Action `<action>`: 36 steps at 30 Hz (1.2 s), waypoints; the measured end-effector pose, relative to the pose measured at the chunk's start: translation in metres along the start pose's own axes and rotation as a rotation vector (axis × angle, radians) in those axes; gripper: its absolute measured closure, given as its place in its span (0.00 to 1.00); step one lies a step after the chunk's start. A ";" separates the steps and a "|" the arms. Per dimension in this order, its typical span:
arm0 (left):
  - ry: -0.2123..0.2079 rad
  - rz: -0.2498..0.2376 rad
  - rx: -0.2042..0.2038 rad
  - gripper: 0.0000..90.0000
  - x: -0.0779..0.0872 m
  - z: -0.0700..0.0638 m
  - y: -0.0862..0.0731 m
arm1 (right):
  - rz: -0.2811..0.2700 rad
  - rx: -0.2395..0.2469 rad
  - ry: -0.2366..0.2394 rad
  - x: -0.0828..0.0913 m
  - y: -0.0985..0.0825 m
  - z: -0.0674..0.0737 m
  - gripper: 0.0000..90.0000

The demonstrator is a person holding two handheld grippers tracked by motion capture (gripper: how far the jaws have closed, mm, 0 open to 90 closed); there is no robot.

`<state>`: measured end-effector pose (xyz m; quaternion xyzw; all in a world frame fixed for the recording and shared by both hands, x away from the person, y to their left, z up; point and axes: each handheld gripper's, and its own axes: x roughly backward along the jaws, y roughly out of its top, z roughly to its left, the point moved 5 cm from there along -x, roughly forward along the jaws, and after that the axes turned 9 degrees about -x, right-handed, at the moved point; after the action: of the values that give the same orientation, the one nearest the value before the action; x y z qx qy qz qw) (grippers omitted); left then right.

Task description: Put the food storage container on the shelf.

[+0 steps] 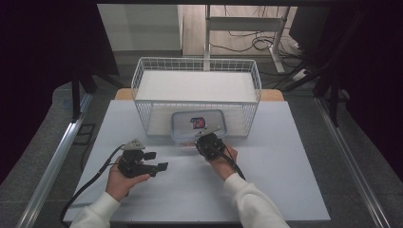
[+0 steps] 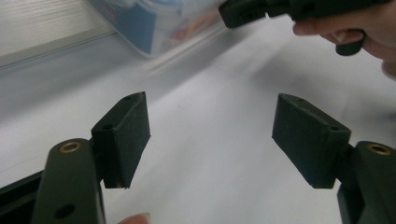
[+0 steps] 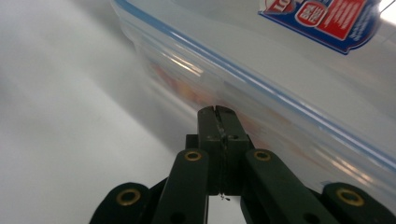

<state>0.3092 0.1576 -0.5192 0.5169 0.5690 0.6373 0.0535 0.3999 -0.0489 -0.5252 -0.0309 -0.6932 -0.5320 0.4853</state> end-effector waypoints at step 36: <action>0.023 0.012 -0.021 0.30 0.006 -0.001 -0.005 | 0.001 -0.066 -0.061 -0.019 0.025 -0.030 0.99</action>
<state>0.3039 0.1626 -0.5194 0.5126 0.5596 0.6494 0.0486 0.4434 -0.0520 -0.5223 -0.0634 -0.6898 -0.5531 0.4628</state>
